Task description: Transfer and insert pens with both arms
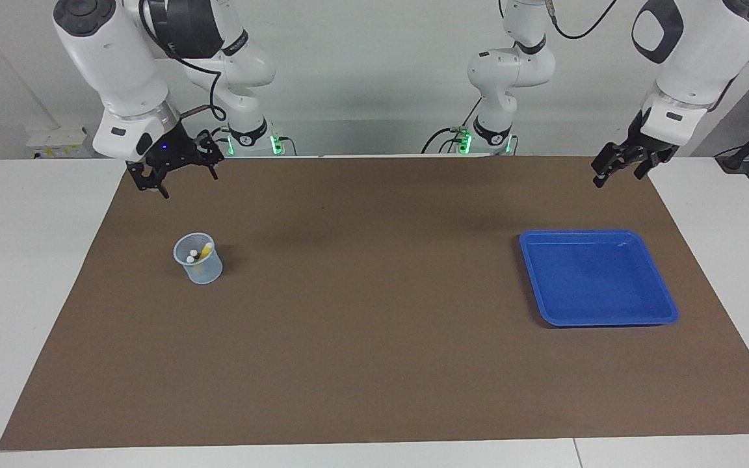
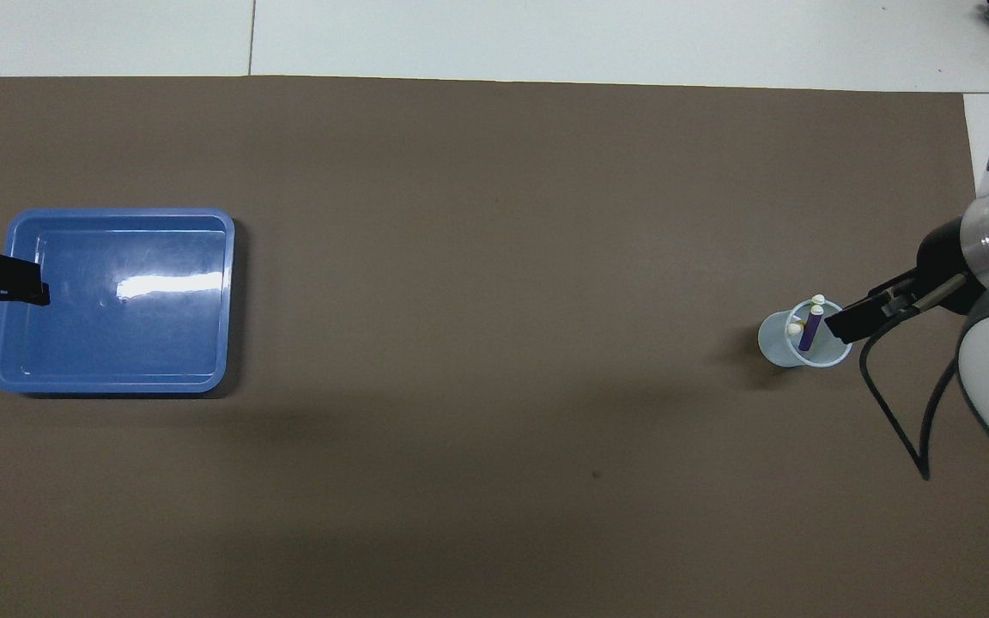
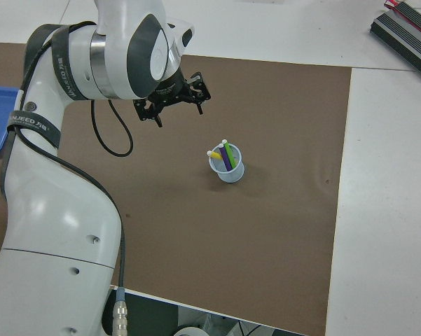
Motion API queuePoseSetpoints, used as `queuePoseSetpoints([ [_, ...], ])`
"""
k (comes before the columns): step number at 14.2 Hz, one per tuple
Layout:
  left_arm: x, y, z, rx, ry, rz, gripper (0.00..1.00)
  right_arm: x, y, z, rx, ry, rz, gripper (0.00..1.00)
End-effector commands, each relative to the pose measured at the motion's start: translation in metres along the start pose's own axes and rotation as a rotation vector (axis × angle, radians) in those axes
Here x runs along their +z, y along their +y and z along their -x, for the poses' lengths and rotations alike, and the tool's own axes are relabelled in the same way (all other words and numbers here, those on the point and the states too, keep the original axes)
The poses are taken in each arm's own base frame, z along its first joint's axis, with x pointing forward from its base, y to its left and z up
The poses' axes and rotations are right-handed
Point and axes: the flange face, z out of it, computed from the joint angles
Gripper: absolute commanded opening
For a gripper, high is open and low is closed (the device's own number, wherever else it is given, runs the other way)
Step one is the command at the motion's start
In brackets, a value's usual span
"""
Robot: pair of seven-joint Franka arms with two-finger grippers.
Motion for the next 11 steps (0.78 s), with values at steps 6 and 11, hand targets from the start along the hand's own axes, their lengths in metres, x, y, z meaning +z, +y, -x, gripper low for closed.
queuePoseSetpoints([
  [6,-0.017,0.014,-0.011,0.027,0.052,-0.005,1.00,0.000,-0.007,-0.004,0.021,-0.012,-0.027,1.00],
  [11,-0.020,0.018,-0.012,0.033,0.072,-0.001,1.00,-0.005,-0.002,-0.002,0.030,-0.008,-0.027,1.00],
])
